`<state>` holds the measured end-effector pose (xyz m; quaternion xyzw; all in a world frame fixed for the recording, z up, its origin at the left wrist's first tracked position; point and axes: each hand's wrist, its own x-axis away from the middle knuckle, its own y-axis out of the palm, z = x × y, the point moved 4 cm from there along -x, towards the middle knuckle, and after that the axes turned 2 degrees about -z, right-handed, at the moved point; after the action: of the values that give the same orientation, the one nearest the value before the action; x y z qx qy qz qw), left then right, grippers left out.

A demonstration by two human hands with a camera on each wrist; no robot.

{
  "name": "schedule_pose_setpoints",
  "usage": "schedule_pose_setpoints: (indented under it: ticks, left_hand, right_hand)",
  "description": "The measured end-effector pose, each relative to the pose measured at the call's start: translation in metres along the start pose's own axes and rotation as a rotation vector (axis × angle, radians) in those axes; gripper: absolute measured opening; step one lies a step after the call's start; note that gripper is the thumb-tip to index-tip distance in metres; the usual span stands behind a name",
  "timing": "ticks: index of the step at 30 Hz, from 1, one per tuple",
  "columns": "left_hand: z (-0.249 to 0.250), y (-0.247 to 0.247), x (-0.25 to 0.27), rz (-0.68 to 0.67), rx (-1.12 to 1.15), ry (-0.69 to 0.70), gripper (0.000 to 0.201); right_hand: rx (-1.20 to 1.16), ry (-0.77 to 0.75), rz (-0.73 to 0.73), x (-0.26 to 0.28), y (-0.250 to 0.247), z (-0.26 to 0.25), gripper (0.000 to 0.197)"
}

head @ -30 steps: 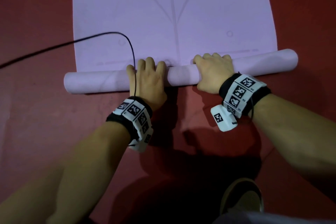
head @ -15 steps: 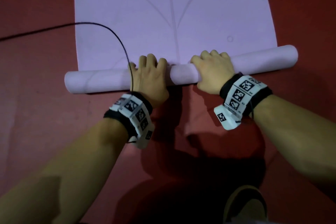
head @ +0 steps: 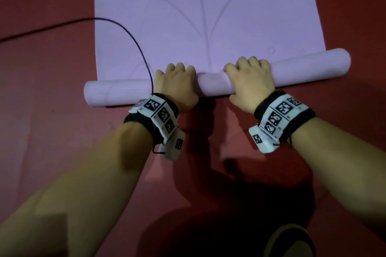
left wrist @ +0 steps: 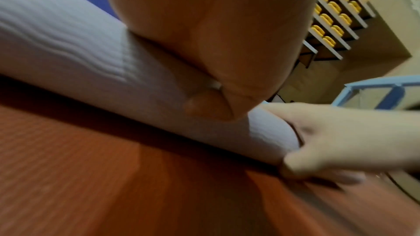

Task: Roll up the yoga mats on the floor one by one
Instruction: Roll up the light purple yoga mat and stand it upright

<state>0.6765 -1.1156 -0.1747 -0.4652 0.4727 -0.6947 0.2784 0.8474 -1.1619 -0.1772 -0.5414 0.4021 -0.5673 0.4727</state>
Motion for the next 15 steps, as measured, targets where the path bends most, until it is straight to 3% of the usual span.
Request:
schedule_pose_setpoints:
  ticks: [3, 5, 8, 13, 15]
  left_hand:
    - [-0.002, 0.008, 0.019, 0.259, -0.016, -0.006, 0.055]
    - [-0.004, 0.015, 0.026, 0.335, -0.058, -0.019, 0.066]
    - [-0.007, 0.01, 0.015, 0.262, -0.072, -0.025, 0.067]
    - [-0.01, 0.001, -0.005, 0.104, -0.094, -0.017, 0.064]
    - [-0.01, 0.0, -0.009, 0.075, -0.114, -0.02, 0.064]
  right_hand:
    - [-0.059, -0.025, -0.141, -0.015, -0.005, 0.005, 0.058]
    - [-0.108, -0.046, -0.215, -0.024, -0.007, 0.007, 0.06]
    - [-0.164, -0.07, -0.265, -0.032, -0.012, 0.01, 0.063]
    - [-0.059, -0.044, 0.056, -0.007, -0.007, 0.008, 0.072]
    - [-0.005, -0.023, 0.089, -0.004, 0.001, 0.005, 0.077]
